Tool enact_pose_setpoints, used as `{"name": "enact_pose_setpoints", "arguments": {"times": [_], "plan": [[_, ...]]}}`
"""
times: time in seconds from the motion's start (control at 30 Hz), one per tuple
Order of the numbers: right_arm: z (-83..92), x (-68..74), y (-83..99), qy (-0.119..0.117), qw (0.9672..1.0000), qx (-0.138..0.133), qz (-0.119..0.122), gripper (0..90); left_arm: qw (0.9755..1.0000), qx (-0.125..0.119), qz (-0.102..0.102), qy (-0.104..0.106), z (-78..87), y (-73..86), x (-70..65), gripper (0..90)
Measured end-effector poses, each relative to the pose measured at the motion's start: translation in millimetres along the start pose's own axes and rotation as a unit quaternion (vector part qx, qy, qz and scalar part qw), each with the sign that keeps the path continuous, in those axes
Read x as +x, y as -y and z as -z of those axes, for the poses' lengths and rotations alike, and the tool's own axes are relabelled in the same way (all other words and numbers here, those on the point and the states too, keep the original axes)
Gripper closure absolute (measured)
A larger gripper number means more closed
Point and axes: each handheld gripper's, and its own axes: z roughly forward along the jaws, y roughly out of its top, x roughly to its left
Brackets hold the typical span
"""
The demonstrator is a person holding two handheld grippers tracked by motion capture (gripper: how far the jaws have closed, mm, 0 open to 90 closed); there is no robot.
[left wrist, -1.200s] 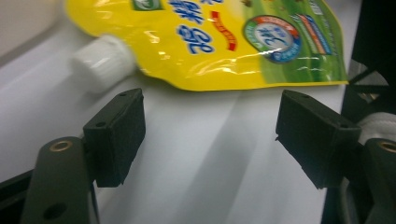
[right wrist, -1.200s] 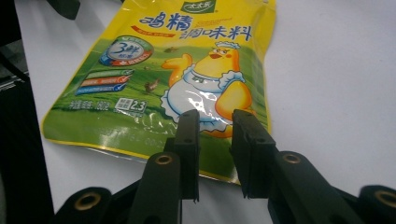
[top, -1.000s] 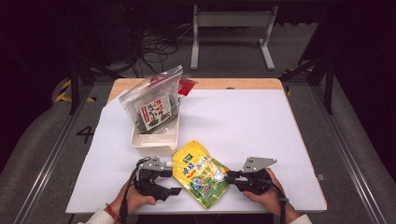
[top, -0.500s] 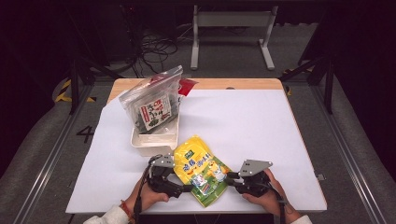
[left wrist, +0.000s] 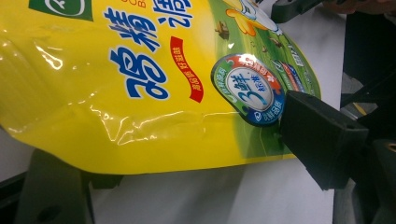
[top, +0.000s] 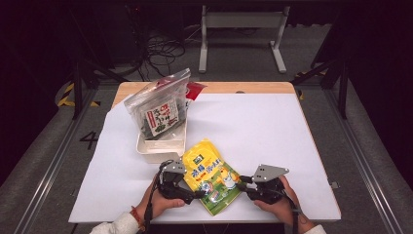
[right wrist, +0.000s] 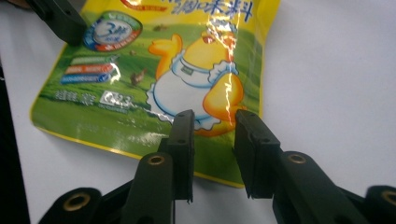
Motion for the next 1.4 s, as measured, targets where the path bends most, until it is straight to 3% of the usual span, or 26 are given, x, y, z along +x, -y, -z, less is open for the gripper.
{"name": "enact_pose_setpoints", "arguments": {"times": [0.27,0.47,0.67,0.77,0.87,0.9,1.0,1.1,1.17,1.27,1.4], "plan": [[-1.7,-2.5,1.1,-0.008,0.9999,0.004,-0.007,67.7,0.9998,-0.014,-0.012,-0.002,1.6,-4.1,-3.7,24.7],[-2.4,-0.5,1.2,0.002,1.0,0.007,0.006,68.7,0.999,-0.029,-0.033,-0.009,-0.7,-12.7,-9.5,25.4],[-0.9,0.1,1.8,0.006,0.9999,0.002,0.011,69.0,0.9966,-0.062,-0.051,-0.015,0.4,-21.6,-14.8,30.9],[0.5,3.8,1.5,0.019,0.9994,-0.001,0.027,69.5,0.9961,-0.073,-0.048,-0.016,1.6,-27.0,-16.1,31.6],[1.6,5.0,1.4,0.025,0.9991,-0.004,0.034,70.1,0.9952,-0.081,-0.049,-0.026,2.1,-30.6,-16.0,40.0],[2.2,5.1,1.4,0.025,0.9991,-0.009,0.034,70.3,0.9946,-0.08,-0.057,-0.036,2.9,-31.6,-15.5,47.4],[3.9,6.1,0.4,0.024,0.9989,-0.018,0.036,70.9,0.9938,-0.091,-0.058,-0.025,5.6,-33.4,-15.5,63.9],[5.4,5.5,-0.3,0.021,0.999,-0.025,0.032,71.7,0.992,-0.094,-0.082,-0.02,9.5,-36.6,-18.3,75.6],[7.7,4.7,-0.5,0.018,0.9989,-0.031,0.029,70.8,0.9901,-0.1,-0.099,-0.001,15.5,-39.1,-20.3,82.7],[11.1,6.4,-2.0,0.011,0.9988,-0.04,0.028,68.5,0.9867,-0.105,-0.124,0.008,23.8,-41.9,-25.3,86.3],[13.6,8.5,-2.5,-0.001,0.9983,-0.047,0.036,65.3,0.9849,-0.102,-0.139,0.02,29.6,-42.8,-28.6,87.0]]}}
